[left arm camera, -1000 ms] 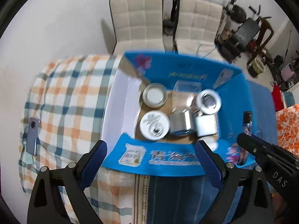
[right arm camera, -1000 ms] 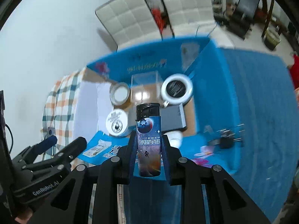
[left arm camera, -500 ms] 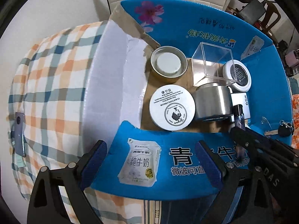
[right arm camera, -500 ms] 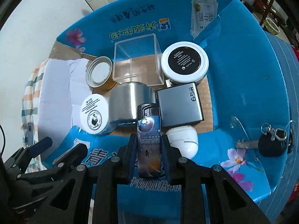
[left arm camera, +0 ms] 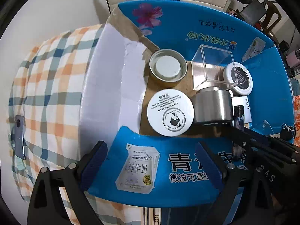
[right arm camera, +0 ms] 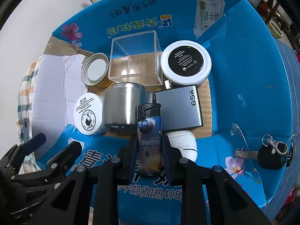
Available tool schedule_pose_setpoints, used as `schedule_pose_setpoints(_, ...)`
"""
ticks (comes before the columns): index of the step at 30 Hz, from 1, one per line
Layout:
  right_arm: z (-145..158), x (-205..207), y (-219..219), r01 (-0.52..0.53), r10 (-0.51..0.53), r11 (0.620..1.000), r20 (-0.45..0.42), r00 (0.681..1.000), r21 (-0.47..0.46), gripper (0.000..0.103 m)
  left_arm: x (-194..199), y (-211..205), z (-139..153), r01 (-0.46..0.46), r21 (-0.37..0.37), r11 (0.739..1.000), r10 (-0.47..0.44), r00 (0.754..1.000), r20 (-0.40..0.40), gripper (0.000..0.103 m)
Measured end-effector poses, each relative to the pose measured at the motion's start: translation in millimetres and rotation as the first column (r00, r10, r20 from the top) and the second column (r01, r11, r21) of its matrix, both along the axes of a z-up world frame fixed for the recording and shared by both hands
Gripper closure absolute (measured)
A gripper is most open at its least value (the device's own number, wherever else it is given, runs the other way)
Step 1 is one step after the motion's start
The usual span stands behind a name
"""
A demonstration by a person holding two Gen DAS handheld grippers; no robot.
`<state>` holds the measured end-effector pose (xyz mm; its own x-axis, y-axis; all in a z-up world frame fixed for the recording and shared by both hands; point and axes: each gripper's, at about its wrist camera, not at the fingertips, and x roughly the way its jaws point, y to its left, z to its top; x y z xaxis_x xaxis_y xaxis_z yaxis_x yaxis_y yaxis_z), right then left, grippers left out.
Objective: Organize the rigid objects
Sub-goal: 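Carry the lighter into the box and release it beside the charger, then pick up the key from the box rim with the right tool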
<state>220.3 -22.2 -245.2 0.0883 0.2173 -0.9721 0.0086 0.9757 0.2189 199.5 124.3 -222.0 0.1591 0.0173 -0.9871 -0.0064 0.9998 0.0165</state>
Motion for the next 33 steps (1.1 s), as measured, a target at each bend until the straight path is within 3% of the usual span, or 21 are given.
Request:
schedule_pose_setpoints(5, 1, 1, 3, -0.016, 0.016, 1.0, -0.021, 1.0, -0.026, 0.07, 2, 0, 4, -0.005, 0.006, 1.0, 0.005, 1.0, 0.006, 0.007)
schedule_pose_setpoints(10, 28, -8, 3, -0.042, 0.047, 0.995, 0.053, 0.998, -0.087, 0.027, -1, 2, 22, -0.036, 0.091, 0.995, 0.029, 0.997, 0.077, 0.007)
schedule_pose_setpoints(13, 52, -16, -3, -0.029, 0.046, 0.99, 0.124, 0.991, -0.136, 0.027, -3, 5, 42, -0.089, 0.182, 0.979, 0.062, 0.987, 0.146, 0.007)
schedule_pose_setpoints(16, 73, -21, -18, 0.028, 0.003, 0.987, 0.189, 0.982, -0.161, 0.027, -6, 8, 57, -0.139, 0.196, 0.971, 0.101, 0.977, 0.19, 0.007)
schedule_pose_setpoints(21, 92, -31, -72, 0.211, -0.168, 0.966, 0.254, 0.952, -0.149, 0.027, -7, 9, 67, -0.177, 0.195, 0.965, 0.133, 0.967, 0.215, 0.007)
schedule_pose_setpoints(26, 73, -37, -131, 0.366, -0.346, 0.928, 0.198, 0.917, -0.075, 0.027, -7, -1, 58, -0.166, 0.179, 0.97, 0.132, 0.973, 0.19, 0.007)
schedule_pose_setpoints(29, 57, -44, -164, 0.458, -0.46, 0.888, 0.143, 0.876, 0.049, 0.027, -8, -8, 53, -0.158, 0.158, 0.975, 0.13, 0.976, 0.176, 0.007)
schedule_pose_setpoints(33, 36, -53, -191, 0.532, -0.554, 0.821, 0.061, 0.831, 0.206, 0.027, -3, -23, 42, -0.118, 0.054, 0.991, 0.111, 0.986, 0.123, 0.007)
